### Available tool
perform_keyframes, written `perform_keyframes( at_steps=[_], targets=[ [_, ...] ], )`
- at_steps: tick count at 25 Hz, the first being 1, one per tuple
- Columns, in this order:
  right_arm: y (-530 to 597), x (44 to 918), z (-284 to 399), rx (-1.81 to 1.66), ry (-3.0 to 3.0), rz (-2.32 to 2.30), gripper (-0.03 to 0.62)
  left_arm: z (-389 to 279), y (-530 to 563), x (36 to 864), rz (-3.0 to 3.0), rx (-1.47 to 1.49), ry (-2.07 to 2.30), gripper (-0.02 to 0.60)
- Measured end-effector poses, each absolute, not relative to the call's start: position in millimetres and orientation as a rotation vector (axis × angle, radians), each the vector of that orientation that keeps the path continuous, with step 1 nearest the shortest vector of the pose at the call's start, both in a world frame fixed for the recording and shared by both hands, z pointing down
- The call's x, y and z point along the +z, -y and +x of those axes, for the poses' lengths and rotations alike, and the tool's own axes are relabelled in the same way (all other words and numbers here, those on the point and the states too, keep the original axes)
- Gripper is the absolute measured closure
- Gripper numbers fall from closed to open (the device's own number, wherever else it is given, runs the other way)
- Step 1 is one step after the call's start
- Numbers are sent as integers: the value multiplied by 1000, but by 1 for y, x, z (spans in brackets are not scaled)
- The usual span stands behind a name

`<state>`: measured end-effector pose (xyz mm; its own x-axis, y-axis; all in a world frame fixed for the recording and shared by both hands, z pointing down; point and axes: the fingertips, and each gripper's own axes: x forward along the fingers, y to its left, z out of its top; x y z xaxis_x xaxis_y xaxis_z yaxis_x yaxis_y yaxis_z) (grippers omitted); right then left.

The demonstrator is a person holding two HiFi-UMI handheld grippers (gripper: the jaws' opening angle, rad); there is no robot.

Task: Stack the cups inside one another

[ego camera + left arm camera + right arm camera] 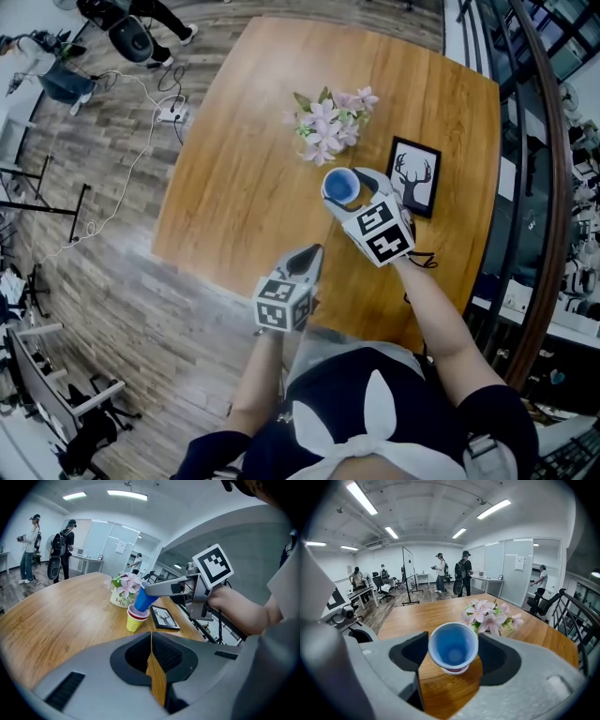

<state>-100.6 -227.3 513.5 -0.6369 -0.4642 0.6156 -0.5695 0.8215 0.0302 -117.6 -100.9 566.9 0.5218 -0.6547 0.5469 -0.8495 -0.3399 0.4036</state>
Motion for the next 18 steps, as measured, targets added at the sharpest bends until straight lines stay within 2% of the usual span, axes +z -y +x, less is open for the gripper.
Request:
perform_keyframes(
  at_steps=[18],
  targets=[
    [231,543,-101,250,2371,725,263,-106,103,573,2106,384,1192,557]
  ],
)
